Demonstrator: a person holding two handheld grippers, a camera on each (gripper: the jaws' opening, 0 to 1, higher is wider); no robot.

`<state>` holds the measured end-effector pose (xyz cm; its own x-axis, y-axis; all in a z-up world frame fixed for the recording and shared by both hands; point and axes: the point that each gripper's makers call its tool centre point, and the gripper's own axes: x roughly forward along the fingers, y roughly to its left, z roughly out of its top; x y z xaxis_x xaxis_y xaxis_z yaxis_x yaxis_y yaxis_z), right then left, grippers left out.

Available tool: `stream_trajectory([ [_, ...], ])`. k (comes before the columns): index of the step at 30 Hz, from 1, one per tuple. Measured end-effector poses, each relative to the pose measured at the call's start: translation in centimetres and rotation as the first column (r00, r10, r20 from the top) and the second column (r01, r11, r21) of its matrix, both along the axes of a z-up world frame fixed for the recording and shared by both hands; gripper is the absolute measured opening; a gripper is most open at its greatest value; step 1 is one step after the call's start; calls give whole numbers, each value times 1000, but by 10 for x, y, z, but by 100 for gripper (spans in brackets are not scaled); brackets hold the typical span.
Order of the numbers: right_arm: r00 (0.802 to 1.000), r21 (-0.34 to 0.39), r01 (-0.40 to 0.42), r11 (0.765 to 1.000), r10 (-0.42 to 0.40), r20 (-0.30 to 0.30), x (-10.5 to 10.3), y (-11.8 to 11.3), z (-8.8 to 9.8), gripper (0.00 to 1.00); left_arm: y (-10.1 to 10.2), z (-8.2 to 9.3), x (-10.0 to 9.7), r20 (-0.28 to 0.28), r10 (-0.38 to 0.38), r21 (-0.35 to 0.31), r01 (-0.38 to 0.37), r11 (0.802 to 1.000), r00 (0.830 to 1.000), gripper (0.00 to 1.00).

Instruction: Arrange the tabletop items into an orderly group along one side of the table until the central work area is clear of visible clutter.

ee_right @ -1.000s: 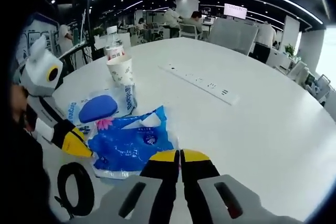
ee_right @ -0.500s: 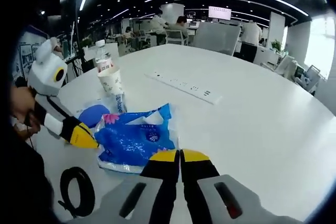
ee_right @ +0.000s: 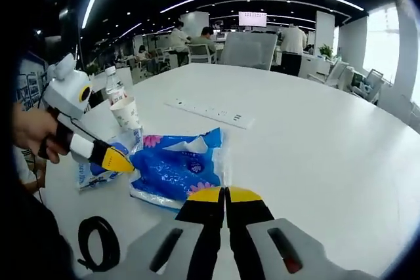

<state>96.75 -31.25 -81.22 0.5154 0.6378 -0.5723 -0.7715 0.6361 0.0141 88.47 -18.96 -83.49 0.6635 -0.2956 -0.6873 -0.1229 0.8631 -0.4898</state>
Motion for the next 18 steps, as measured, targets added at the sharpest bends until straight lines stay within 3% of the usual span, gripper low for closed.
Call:
stream_trajectory([
  [18, 984, 28, 180, 983, -181, 7, 16, -41, 3, 0, -22, 2, 43, 2, -104, 22, 104, 994, 995, 0],
])
